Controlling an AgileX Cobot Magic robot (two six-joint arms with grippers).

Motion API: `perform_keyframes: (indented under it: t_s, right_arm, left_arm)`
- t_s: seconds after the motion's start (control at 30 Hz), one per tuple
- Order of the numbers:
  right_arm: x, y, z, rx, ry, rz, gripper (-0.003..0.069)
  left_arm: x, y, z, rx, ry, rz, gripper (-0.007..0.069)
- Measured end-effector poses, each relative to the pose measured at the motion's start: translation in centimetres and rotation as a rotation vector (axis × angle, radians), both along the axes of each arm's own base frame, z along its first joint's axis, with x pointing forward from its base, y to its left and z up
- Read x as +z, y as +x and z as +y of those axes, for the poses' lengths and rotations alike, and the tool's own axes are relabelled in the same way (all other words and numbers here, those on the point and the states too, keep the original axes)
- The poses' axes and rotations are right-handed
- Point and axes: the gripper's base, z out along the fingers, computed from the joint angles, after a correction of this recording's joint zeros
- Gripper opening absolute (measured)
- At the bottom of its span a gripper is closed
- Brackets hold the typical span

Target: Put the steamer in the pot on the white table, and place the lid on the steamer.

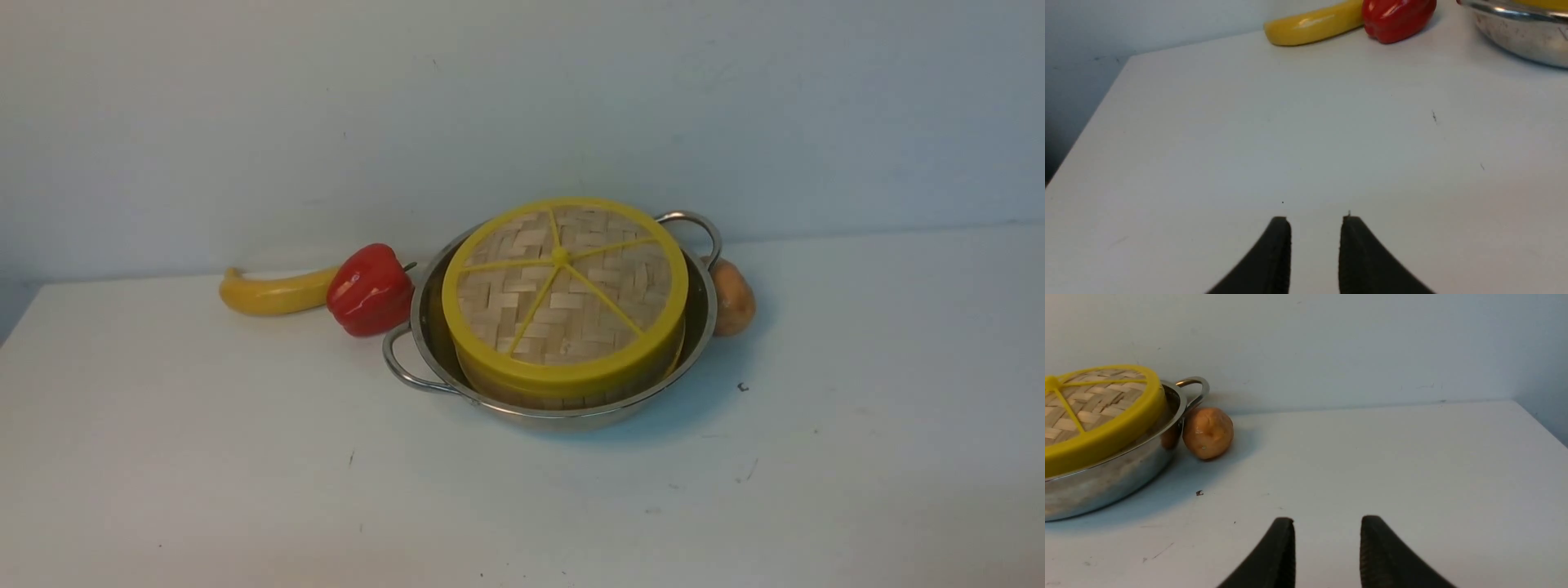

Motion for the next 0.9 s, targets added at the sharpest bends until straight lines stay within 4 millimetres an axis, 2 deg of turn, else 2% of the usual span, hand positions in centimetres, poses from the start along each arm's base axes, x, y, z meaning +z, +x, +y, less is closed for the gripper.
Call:
perform_keyframes:
  t_s: [0.3, 0.53, 0.9]
  right_arm:
    - [0.01, -0.01, 0.00, 0.000, 0.000, -0.002, 0.0242]
    - [0.01, -0.01, 0.00, 0.000, 0.000, -0.002, 0.0242]
    - [0.02, -0.01, 0.00, 0.000, 0.000, -0.003, 0.0242]
  left_arm:
    - [0.36, 0.11, -0.10, 0.002, -0.046, -0.044, 0.0179]
    - [0.47, 0.15, -0.58, -0.006, -0.205, -0.057, 0.0194]
    - [0.52, 0.16, -0.46, -0.004, -0.169, -0.064, 0.0213]
